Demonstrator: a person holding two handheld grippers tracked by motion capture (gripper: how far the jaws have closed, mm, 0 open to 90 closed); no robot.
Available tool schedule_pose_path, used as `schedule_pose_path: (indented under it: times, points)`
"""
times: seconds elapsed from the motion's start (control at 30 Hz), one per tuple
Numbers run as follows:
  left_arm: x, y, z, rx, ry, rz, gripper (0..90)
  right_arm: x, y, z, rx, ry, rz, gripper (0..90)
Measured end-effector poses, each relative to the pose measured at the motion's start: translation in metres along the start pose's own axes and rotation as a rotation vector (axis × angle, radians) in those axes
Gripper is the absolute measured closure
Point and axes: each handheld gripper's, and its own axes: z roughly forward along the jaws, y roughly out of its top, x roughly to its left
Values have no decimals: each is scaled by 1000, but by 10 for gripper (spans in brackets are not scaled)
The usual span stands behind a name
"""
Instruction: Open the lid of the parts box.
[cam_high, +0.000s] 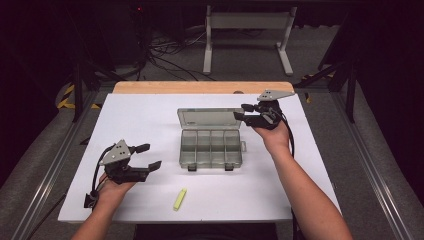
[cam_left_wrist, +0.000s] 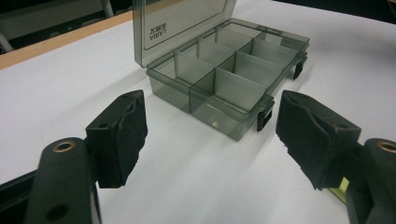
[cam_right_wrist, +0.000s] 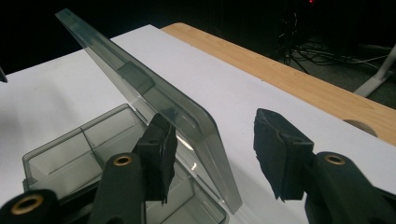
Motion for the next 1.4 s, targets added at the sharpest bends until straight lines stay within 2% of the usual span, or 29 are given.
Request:
schedule_pose_path:
  times: [0.4, 0.63, 0.83, 0.9, 1.4]
  points:
    - [3, -1, -3, -7, 6, -4, 254, -11, 0, 18, 22, -16, 19, 517]
    - [3, -1, -2, -6, 4, -5, 253, -13, 3, 27, 49, -21, -7, 548]
    - [3, -1, -2, -5, 8, 2, 252, -17, 2, 34, 70, -18, 1, 592]
    - [4, -1, -2, -2, 4, -7, 252, -18, 2, 36, 71, -16, 0, 603]
    - [4, -2, -1, 1, 3, -9, 249, -25, 1, 47, 89, -26, 17, 599]
